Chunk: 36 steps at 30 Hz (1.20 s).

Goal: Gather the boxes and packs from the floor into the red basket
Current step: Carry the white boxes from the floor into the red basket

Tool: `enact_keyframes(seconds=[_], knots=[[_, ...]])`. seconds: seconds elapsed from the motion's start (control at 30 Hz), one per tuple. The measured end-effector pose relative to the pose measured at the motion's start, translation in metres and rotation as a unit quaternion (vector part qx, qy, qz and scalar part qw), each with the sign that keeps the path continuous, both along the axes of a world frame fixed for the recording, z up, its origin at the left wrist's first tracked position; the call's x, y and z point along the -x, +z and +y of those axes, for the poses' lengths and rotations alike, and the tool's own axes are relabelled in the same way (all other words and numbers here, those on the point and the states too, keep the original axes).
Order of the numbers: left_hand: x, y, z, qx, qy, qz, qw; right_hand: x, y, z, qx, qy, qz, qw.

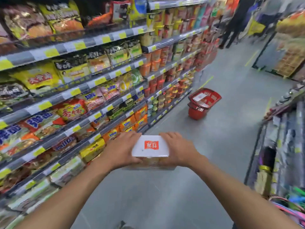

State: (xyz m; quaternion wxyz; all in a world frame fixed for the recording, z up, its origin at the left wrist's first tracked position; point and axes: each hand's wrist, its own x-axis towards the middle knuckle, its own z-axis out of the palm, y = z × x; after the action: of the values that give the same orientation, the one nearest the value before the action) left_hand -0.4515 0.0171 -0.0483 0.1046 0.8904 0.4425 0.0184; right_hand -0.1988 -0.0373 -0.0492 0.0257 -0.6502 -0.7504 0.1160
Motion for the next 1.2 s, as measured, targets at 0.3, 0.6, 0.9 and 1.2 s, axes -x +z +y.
enact_keyframes(seconds=[0.3, 0.6, 0.9, 1.2], knots=[[-0.16, 0.009, 0.015, 0.015, -0.157, -0.015, 0.987, -0.13, -0.006, -0.057, -0.01, -0.168, 0.004, 0.986], [-0.296, -0.009, 0.053, 0.028, -0.276, -0.012, 0.961, -0.223, -0.014, -0.074, 0.012, -0.286, -0.003, 0.958], [-0.402, -0.027, 0.147, 0.02, -0.338, -0.009, 0.941, -0.303, -0.023, -0.005, 0.032, -0.348, 0.006, 0.937], [-0.491, -0.03, 0.237, 0.019, -0.379, -0.015, 0.925, -0.379, -0.024, 0.075, 0.033, -0.39, 0.015, 0.92]])
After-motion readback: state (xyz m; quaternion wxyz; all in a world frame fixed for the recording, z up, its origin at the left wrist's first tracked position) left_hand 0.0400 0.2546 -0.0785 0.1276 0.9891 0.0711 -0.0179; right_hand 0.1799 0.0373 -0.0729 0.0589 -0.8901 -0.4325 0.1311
